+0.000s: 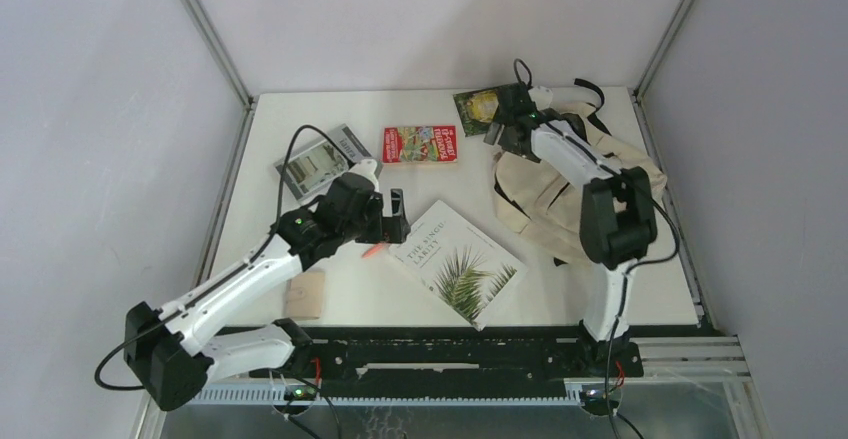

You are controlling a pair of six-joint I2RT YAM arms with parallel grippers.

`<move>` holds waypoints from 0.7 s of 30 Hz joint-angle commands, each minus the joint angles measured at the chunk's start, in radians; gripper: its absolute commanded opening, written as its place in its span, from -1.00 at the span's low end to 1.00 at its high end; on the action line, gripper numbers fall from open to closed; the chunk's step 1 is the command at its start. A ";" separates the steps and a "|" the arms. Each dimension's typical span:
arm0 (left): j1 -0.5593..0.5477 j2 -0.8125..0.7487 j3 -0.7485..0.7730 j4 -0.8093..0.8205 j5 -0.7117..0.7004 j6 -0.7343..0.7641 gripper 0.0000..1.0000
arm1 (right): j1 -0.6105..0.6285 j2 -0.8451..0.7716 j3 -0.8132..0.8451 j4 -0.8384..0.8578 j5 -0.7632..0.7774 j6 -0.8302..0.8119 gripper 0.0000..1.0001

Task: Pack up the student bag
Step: Move the student bag to the center of the board.

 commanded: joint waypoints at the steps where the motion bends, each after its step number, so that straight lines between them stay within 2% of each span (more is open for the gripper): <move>1: -0.002 -0.069 -0.004 0.001 -0.077 -0.009 1.00 | -0.036 0.126 0.159 -0.110 -0.013 0.031 0.84; 3: -0.002 -0.076 -0.003 -0.003 -0.087 -0.007 1.00 | -0.045 0.134 0.156 -0.098 -0.030 0.030 0.50; 4: -0.001 -0.075 -0.003 -0.003 -0.089 -0.006 1.00 | -0.050 0.120 0.131 -0.078 -0.038 0.018 0.22; 7: -0.001 -0.060 0.000 0.003 -0.087 -0.004 1.00 | -0.066 0.039 0.021 -0.004 -0.073 -0.018 -0.41; 9: -0.001 -0.038 0.010 0.010 -0.078 0.001 1.00 | -0.082 -0.018 -0.055 0.029 -0.109 -0.045 -0.94; 10: -0.002 -0.027 0.017 0.012 -0.075 0.004 1.00 | -0.092 -0.051 -0.093 0.041 -0.128 -0.058 -1.00; 15: -0.002 0.024 0.054 0.019 -0.068 0.013 1.00 | -0.121 -0.260 -0.321 0.061 -0.187 -0.169 -1.00; 21: -0.002 0.081 0.097 0.034 -0.058 0.014 1.00 | -0.132 -0.525 -0.505 0.007 -0.116 -0.224 -1.00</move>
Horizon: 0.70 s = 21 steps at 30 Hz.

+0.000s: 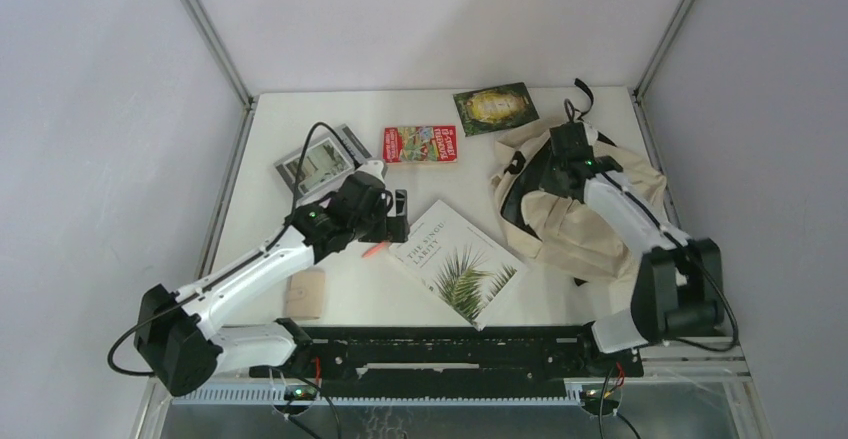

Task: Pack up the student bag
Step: Move the student bag to the center of the board.

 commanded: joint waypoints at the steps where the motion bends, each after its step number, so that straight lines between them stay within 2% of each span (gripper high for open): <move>1: -0.001 0.042 0.106 0.036 0.009 0.013 1.00 | -0.012 -0.180 -0.077 -0.040 0.062 -0.063 -1.00; 4: -0.002 0.074 0.140 0.032 0.015 0.014 1.00 | -0.048 -0.287 -0.118 -0.040 0.092 -0.038 -1.00; 10: 0.014 0.107 0.180 0.012 0.008 -0.015 1.00 | -0.121 -0.442 -0.127 0.092 -0.029 -0.007 -0.97; 13: 0.040 0.120 0.188 -0.005 0.012 -0.042 1.00 | -0.124 -0.437 -0.127 0.150 -0.018 0.009 -0.81; 14: 0.050 0.117 0.185 -0.007 0.011 -0.049 1.00 | -0.125 -0.415 -0.126 0.163 -0.023 0.013 -0.64; 17: 0.088 0.101 0.174 -0.028 -0.011 -0.060 1.00 | -0.123 -0.304 -0.067 0.105 -0.054 0.040 0.14; 21: 0.120 0.076 0.174 -0.127 -0.139 -0.036 1.00 | -0.067 -0.295 -0.034 0.061 -0.059 0.025 0.66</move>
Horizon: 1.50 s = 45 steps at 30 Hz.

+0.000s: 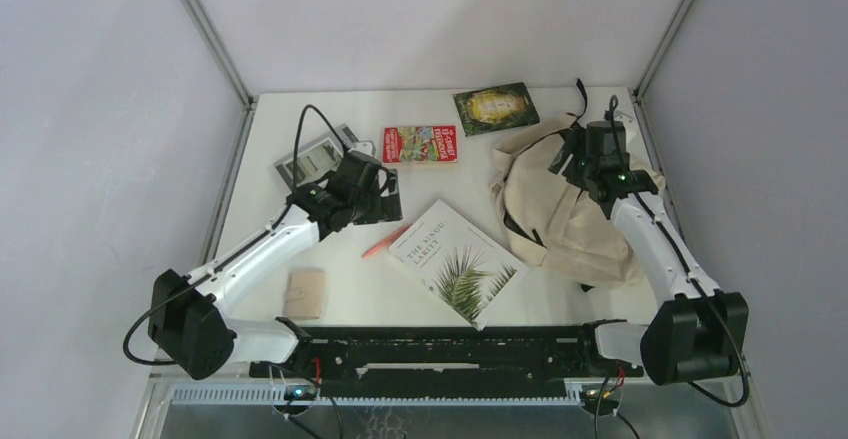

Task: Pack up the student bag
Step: Move the student bag to the center of the board, then move the book to the center of the board.

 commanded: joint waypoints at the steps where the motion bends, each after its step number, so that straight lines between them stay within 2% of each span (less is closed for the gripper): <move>1: 0.039 -0.046 0.046 -0.108 -0.133 0.001 1.00 | 0.079 -0.026 0.049 -0.006 -0.008 -0.012 0.70; 5: 0.049 -0.078 -0.005 -0.135 -0.071 0.024 0.95 | 0.187 -0.090 0.043 -0.040 -0.030 -0.041 0.71; 10: 0.034 -0.129 -0.139 -0.066 0.163 0.008 0.79 | 0.316 -0.159 -0.059 -0.110 -0.096 -0.018 0.70; 12: 0.012 -0.130 -0.195 -0.016 0.205 -0.015 0.75 | 0.339 -0.182 -0.116 -0.136 -0.122 0.018 0.70; 16: -0.016 -0.075 -0.229 0.071 0.287 -0.077 0.76 | 0.342 -0.221 -0.217 -0.178 -0.183 0.094 0.69; 23: -0.018 0.074 -0.212 0.191 0.380 -0.146 0.75 | 0.346 -0.308 -0.322 -0.249 -0.178 0.124 0.69; 29: 0.001 0.181 -0.232 0.302 0.388 -0.224 0.69 | 0.307 -0.279 -0.378 -0.219 -0.250 0.129 0.75; 37: 0.081 0.343 -0.086 0.371 0.412 -0.226 0.63 | 0.312 -0.163 -0.436 -0.067 -0.367 0.134 0.75; 40: 0.105 0.424 0.012 0.348 0.429 -0.199 0.63 | 0.346 -0.085 -0.436 0.013 -0.433 0.139 0.74; 45: 0.106 0.510 0.168 0.275 0.375 -0.151 0.66 | 0.451 -0.018 -0.430 0.133 -0.511 0.187 0.73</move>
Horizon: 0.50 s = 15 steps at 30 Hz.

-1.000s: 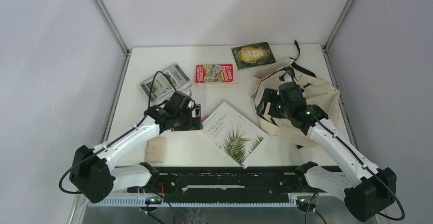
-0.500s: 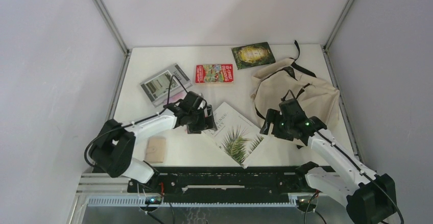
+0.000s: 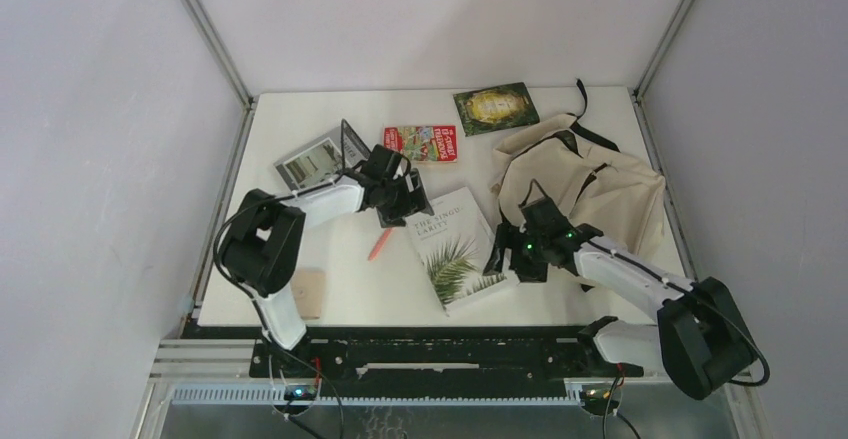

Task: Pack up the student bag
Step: Move the book to the center of the board.

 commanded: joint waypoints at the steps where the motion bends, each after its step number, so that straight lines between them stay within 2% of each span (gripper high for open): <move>1: 0.001 0.041 0.161 -0.041 -0.042 0.057 0.68 | 0.099 0.035 0.017 0.173 -0.104 0.050 0.73; 5: 0.001 0.088 0.260 -0.085 -0.041 0.097 0.72 | 0.191 0.075 0.065 0.185 -0.141 0.018 0.74; 8: 0.001 0.073 0.294 -0.133 -0.093 0.131 0.73 | 0.217 0.079 0.114 0.108 -0.134 -0.045 0.78; 12: 0.000 -0.043 0.247 -0.147 -0.154 0.160 0.76 | 0.184 0.027 0.129 0.023 -0.062 -0.099 0.84; 15: -0.002 -0.123 0.177 -0.146 -0.154 0.169 0.80 | 0.121 0.016 0.129 0.047 -0.064 -0.095 0.86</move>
